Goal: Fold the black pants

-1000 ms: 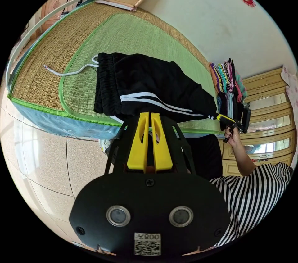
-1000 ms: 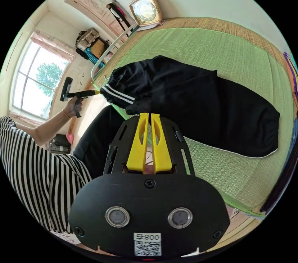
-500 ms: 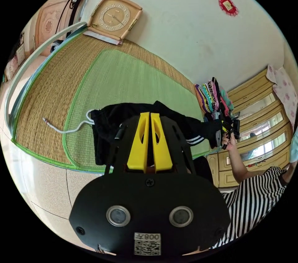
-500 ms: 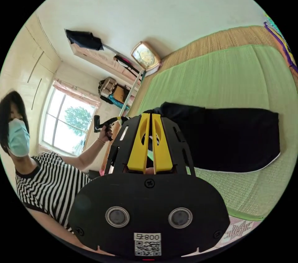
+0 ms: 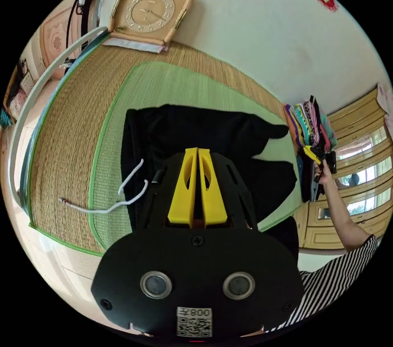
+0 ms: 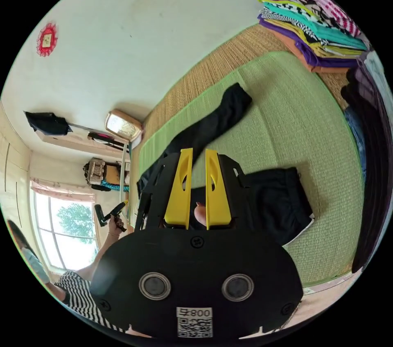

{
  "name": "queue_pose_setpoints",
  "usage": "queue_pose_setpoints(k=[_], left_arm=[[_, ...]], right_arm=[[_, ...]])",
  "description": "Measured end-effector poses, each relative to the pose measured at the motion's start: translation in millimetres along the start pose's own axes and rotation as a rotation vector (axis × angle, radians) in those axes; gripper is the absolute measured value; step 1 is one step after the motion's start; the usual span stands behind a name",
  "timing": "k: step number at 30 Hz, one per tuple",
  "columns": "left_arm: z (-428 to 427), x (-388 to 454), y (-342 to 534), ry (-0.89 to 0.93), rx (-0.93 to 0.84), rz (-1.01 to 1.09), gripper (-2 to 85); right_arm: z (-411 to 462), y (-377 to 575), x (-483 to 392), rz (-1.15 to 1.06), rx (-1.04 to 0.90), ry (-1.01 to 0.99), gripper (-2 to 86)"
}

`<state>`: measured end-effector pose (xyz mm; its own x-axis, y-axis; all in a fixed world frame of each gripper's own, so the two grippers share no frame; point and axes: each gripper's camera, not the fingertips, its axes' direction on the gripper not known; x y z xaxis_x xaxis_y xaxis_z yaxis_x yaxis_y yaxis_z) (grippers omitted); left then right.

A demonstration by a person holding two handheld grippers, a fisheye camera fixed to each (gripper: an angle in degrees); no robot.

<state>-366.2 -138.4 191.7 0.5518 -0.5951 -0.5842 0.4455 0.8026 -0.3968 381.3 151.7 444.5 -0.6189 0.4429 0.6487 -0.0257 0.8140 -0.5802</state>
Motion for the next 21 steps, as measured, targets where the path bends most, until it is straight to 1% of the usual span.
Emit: queue_pose_setpoints(k=[2, 3, 4, 5, 6, 7, 9, 11, 13, 16, 18, 20, 21], left_arm=[[38.1, 4.7, 39.0, -0.099, -0.113, 0.03, 0.2], [46.5, 4.4, 46.4, -0.131, -0.143, 0.024, 0.2], [59.9, 2.3, 58.6, -0.21, -0.184, -0.002, 0.2], [65.7, 2.1, 66.7, -0.225, -0.164, 0.019, 0.2], [65.9, 2.0, 68.9, -0.226, -0.142, 0.028, 0.2], [70.3, -0.7, 68.1, -0.247, -0.161, 0.021, 0.2], [73.7, -5.2, 61.7, -0.296, -0.186, 0.014, 0.2], [78.2, -15.6, 55.5, -0.38, -0.208, 0.013, 0.2], [80.3, -23.6, 52.5, -0.353, -0.211, -0.009, 0.3], [79.4, -11.7, 48.8, -0.341, -0.14, 0.007, 0.7], [79.9, 7.9, 43.2, -0.271, -0.084, 0.055, 1.2], [88.3, 42.5, 29.9, -0.136, -0.016, 0.147, 3.0], [93.0, 51.8, 25.1, -0.095, -0.009, 0.171, 3.5]], right_arm=[[41.2, 34.2, 0.7, -0.07, -0.161, 0.1, 3.0], [51.6, 43.0, -0.9, -0.096, -0.204, 0.144, 2.6], [69.9, 60.7, -3.0, -0.119, -0.264, 0.239, 1.8], [85.7, 75.9, -4.9, -0.144, -0.329, 0.296, 1.3], [92.1, 82.8, -5.8, -0.157, -0.355, 0.314, 1.0], [92.1, 95.4, -10.2, -0.182, -0.316, 0.327, 0.7], [89.4, 107.9, -12.7, -0.173, -0.314, 0.302, 0.4], [84.4, 127.6, -13.9, -0.146, -0.318, 0.229, 0.3], [80.1, 142.1, -17.6, -0.155, -0.31, 0.209, 0.3], [66.7, 145.8, -22.3, -0.125, -0.275, 0.214, 0.8], [53.6, 136.1, -28.4, -0.129, -0.231, 0.209, 1.4], [33.1, 108.5, -35.5, -0.131, -0.142, 0.201, 3.4], [28.4, 99.1, -36.1, -0.129, -0.119, 0.197, 4.4]])
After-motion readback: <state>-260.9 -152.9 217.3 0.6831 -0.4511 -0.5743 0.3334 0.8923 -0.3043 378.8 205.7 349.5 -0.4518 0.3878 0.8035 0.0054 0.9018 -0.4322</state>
